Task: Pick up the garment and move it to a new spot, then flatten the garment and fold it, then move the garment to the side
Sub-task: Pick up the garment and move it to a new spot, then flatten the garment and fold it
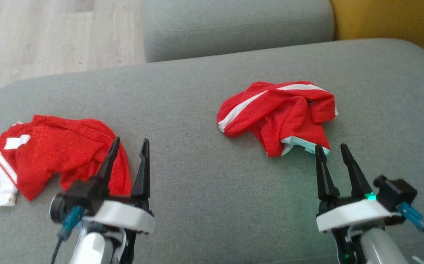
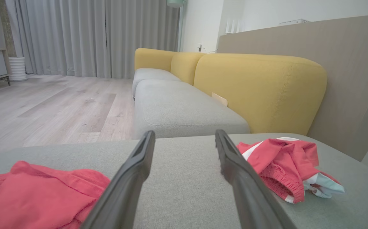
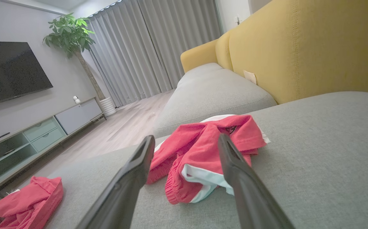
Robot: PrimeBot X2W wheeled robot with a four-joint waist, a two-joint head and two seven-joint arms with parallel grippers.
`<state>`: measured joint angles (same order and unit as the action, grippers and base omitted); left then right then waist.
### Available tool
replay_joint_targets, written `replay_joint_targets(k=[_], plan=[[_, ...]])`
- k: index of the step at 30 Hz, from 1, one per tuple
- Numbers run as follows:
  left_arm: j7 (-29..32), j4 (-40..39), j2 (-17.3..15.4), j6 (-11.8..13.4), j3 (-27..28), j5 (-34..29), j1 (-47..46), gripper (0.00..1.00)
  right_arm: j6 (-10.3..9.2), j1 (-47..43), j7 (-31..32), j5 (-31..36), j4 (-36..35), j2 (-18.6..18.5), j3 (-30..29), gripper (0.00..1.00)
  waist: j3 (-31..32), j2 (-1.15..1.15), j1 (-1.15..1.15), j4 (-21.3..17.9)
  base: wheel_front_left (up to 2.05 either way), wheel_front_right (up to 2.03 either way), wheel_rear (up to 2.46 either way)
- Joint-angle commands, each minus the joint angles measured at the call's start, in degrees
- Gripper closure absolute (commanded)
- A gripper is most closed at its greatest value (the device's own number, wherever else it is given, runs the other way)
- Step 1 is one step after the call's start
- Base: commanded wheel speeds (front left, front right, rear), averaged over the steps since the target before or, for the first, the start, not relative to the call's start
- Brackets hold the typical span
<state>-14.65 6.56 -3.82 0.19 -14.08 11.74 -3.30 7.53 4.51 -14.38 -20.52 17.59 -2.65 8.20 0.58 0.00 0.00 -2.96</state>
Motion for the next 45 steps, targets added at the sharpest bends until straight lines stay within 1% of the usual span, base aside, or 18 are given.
replay_joint_targets(k=[1,4,8,12,16,20,24,25,31,34,38,42,43,44,45], plan=[[-0.34,-2.78,0.04,0.18,2.40,-0.71,-0.98,0.00,-0.04,0.11,-0.62,0.42,-1.96,-0.22,0.97,0.00,0.66,0.00,0.00,0.70,0.00,0.00,0.00],[-0.34,-3.68,0.51,0.56,2.98,-1.26,1.43,0.00,-0.04,-0.68,-0.62,-0.72,-1.81,-0.22,0.83,0.00,0.93,0.00,0.00,0.91,0.00,0.00,0.00],[-0.35,-3.82,0.80,0.28,2.97,-1.65,3.15,0.00,-0.04,-1.31,-0.62,-0.91,-1.77,-0.22,0.31,0.00,0.89,0.00,0.00,1.32,0.00,0.00,0.00],[-0.35,-3.85,0.90,0.08,2.86,-1.44,2.86,0.00,-0.04,-1.52,-0.62,-0.41,-1.66,-0.22,0.14,0.00,0.57,0.00,0.00,2.09,0.00,0.00,0.00],[-0.35,-3.76,0.92,-0.03,1.51,-0.82,1.90,0.00,-0.04,-0.81,-0.62,0.68,-1.36,-0.22,0.28,0.00,-0.13,0.00,0.00,3.37,0.00,0.00,0.00],[-0.35,-3.51,0.93,-0.13,-0.14,-0.43,1.38,0.00,-0.04,0.76,-0.48,2.73,0.71,-0.22,0.71,0.00,-1.09,0.00,0.00,5.25,0.00,0.00,0.00],[-0.35,-3.28,0.93,-0.07,-1.34,-0.09,0.71,0.00,-0.04,3.42,1.31,4.77,4.22,-0.22,0.71,0.00,-2.73,0.00,0.00,7.44,0.00,0.00,0.00],[-0.35,-3.28,0.93,-0.07,-1.34,-0.09,0.71,0.00,-0.04,3.42,1.31,4.77,4.22,-0.22,0.71,0.00,-2.73,0.00,0.00,7.44,0.00,0.00,0.00],[-0.35,-2.94,0.93,-0.14,-2.82,0.21,-0.49,0.00,-0.04,7.84,3.87,7.48,12.24,-0.22,-0.99,0.00,-4.93,0.00,0.00,10.66,0.00,0.00,0.00],[-0.35,-2.86,0.93,-0.09,-3.41,0.40,-1.10,0.00,-0.04,10.13,4.13,9.24,16.24,-0.22,-2.56,0.00,-5.85,0.00,0.00,12.00,0.00,0.00,0.00],[-0.35,-2.82,0.94,0.14,-3.85,0.71,-1.74,0.00,-0.04,13.00,4.04,8.92,21.43,-0.22,-4.84,0.00,-6.90,0.00,0.00,13.28,0.00,0.00,0.00],[-0.35,-2.85,0.94,0.34,-4.33,0.92,-2.29,0.00,-0.04,15.69,3.03,9.60,25.63,-0.22,-5.55,0.00,-7.63,0.00,0.00,14.03,0.00,0.00,0.00],[-0.35,-2.81,0.94,0.40,-4.43,0.94,-2.37,0.00,-0.04,16.25,2.76,9.44,26.49,-0.22,-5.35,0.19,-7.72,0.00,0.00,14.13,0.00,0.00,0.00],[-0.35,-2.78,0.94,0.46,-4.49,0.98,-2.45,0.00,-0.04,16.78,2.46,9.34,27.26,-0.22,-5.07,0.99,-7.78,0.00,0.00,14.20,0.00,0.00,0.00],[-0.35,-2.74,0.94,0.53,-4.53,1.04,-2.52,0.00,-0.04,17.27,2.12,9.25,27.83,-0.22,-4.43,1.00,-7.82,0.00,0.00,14.23,0.00,0.00,0.00]])
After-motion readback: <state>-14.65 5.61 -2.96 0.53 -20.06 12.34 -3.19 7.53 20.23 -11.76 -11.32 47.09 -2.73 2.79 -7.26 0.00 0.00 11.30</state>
